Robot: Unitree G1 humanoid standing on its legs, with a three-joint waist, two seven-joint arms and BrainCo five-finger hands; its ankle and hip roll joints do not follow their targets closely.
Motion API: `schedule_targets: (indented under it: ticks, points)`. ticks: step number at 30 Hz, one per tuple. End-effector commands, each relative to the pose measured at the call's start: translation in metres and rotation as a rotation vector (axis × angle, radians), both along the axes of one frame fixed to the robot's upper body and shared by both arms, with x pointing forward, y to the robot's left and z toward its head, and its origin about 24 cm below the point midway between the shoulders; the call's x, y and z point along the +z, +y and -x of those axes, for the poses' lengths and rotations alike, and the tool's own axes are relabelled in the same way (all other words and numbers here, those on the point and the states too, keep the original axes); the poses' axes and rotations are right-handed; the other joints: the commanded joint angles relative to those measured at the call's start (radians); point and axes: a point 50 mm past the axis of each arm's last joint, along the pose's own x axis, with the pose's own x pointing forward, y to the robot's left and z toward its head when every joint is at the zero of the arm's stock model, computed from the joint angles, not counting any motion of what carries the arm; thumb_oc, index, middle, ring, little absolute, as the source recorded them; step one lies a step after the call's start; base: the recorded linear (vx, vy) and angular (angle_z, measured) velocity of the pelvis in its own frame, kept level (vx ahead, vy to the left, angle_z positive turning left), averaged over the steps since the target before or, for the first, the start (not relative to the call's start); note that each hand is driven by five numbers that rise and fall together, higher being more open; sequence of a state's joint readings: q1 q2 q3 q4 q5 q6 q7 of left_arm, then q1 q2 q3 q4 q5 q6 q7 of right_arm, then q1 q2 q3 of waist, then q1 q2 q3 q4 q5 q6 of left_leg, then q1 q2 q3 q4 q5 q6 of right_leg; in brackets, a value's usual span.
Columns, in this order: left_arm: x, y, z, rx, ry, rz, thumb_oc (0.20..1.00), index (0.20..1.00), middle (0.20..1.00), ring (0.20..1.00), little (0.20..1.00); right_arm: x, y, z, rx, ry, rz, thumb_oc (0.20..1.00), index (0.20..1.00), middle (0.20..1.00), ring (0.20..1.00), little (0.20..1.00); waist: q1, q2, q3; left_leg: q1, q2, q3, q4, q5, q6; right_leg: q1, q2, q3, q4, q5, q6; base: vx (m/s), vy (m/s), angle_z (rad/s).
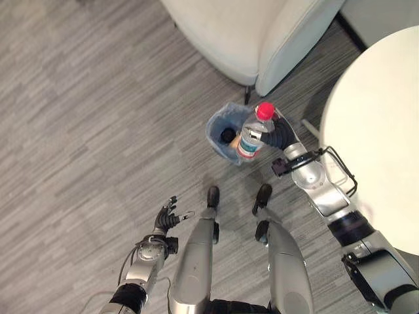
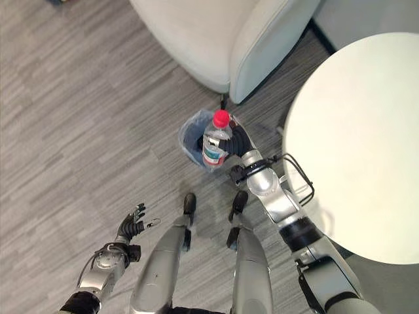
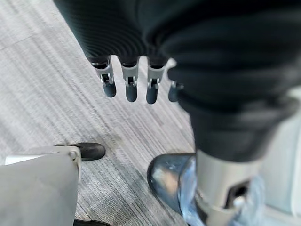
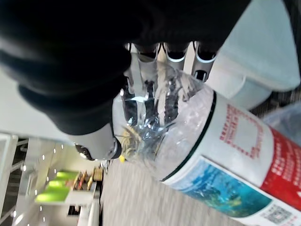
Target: Gather garbage on tea table into small bin, then transfer packed bag to large trash can.
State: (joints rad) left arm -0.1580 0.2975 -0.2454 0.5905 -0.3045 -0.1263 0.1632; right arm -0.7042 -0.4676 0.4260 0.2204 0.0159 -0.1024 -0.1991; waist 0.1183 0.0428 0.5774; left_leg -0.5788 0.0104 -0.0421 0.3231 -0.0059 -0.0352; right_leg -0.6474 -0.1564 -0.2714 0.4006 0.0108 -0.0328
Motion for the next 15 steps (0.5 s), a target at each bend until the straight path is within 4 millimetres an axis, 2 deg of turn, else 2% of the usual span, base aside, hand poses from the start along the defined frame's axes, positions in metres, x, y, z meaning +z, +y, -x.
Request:
schedule_targets:
  ticks: [1, 2, 3, 6, 8, 15]
  points:
    - [0.006, 0.014, 0.008, 0.035, -0.049, -0.027, 1.000, 1.000, 1.000, 1.000, 1.000, 0.011, 0.006, 0.013, 0.015, -0.133, -0.031, 0.200, 0.200, 0.200, 0.200, 0.200, -0.020, 0.011, -0.092, -0.059, -0.034, 0.067, 0.092, -0.097, 0.007, -0.005, -0.010, 0.046, 0.053, -0.160, 0.063, -0.10, 0.018, 0.40]
    - [0.006, 0.014, 0.008, 0.035, -0.049, -0.027, 1.000, 1.000, 1.000, 1.000, 1.000, 0.011, 0.006, 0.013, 0.015, -0.133, -0.031, 0.200, 0.200, 0.200, 0.200, 0.200, -0.020, 0.011, -0.092, -0.059, -0.034, 0.067, 0.092, -0.097, 0.007, -0.005, -0.010, 0.046, 0.053, -0.160, 0.063, -0.07, 0.036, 0.33]
    - [0.017, 0.014, 0.000, 0.021, -0.096, -0.039, 1.000, 1.000, 1.000, 1.000, 1.000, 0.026, 0.005, 0.004, -0.021, -0.186, -0.018, 0.200, 0.200, 0.200, 0.200, 0.200, -0.016, 0.020, -0.090, -0.144, -0.037, 0.065, 0.137, -0.105, 0.013, -0.092, -0.020, 0.058, 0.115, -0.174, 0.061, -0.06, 0.029, 0.25]
    - [0.026, 0.014, -0.009, 0.010, -0.135, -0.048, 1.000, 1.000, 1.000, 1.000, 1.000, 0.044, 0.005, -0.008, -0.076, -0.235, 0.000, 0.200, 0.200, 0.200, 0.200, 0.200, 0.000, 0.027, -0.084, -0.244, -0.042, 0.061, 0.199, -0.117, 0.022, -0.187, -0.027, 0.067, 0.183, -0.197, 0.052, -0.04, 0.009, 0.15]
    - [0.032, 0.012, -0.016, -0.001, -0.153, -0.058, 1.000, 1.000, 1.000, 1.000, 1.000, 0.065, -0.002, -0.025, -0.177, -0.272, 0.037, 0.200, 0.200, 0.200, 0.200, 0.200, 0.019, 0.031, -0.086, -0.364, -0.056, 0.048, 0.281, -0.138, 0.035, -0.295, -0.043, 0.075, 0.264, -0.226, 0.046, 0.01, -0.026, 0.17]
    - [0.037, 0.002, -0.023, -0.056, -0.170, -0.069, 1.000, 1.000, 1.000, 1.000, 1.000, 0.094, -0.026, -0.048, -0.344, -0.265, 0.056, 0.200, 0.200, 0.200, 0.200, 0.200, 0.043, 0.041, -0.105, -0.515, -0.087, 0.025, 0.370, -0.159, 0.050, -0.447, -0.087, 0.083, 0.406, -0.287, 0.035, 0.05, -0.012, 0.23]
